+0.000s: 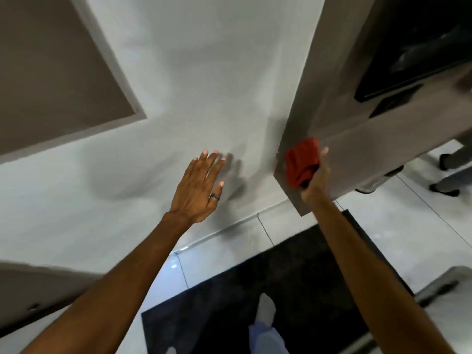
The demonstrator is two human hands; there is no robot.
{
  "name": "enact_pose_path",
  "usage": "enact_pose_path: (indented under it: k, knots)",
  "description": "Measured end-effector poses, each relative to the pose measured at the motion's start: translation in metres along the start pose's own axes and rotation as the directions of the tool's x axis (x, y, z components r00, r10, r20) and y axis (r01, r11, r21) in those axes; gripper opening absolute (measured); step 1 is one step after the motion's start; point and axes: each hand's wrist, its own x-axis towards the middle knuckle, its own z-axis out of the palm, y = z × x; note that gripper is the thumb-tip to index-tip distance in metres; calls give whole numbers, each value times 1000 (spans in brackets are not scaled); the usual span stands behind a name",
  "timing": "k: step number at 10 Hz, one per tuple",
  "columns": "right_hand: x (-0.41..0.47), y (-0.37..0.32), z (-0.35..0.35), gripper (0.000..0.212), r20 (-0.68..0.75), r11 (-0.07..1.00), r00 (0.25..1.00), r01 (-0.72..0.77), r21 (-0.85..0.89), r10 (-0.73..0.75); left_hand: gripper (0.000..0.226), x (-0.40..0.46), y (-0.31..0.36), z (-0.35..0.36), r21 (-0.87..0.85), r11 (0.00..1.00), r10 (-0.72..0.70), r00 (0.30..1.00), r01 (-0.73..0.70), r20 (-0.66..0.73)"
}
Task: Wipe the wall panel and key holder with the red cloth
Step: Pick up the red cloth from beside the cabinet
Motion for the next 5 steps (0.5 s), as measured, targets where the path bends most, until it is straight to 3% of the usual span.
enact_pose_path:
  k: [1, 2, 3, 4, 5]
  knots:
    - [63, -26, -58, 49, 149, 657, 889, 424, -623, -432, 58, 33, 23, 30, 2, 1000, -24, 999, 24, 27]
    - [116, -7, -104, 67, 457, -69, 872, 452, -889, -178, 60, 54, 40, 54, -5, 997, -76, 996, 76, 45]
    - [124, 29, -123, 61, 371, -348, 927, 364, -864, 50, 63, 60, 55, 70, 29, 992, -127, 988, 125, 83]
    - [123, 25, -123, 61, 358, -345, 931, 358, -868, 65, 64, 56, 63, 72, 65, 987, -154, 984, 149, 90]
    - [105, 16, -109, 60, 414, -327, 910, 384, -863, -24, 64, 50, 66, 55, 73, 986, -156, 986, 152, 53]
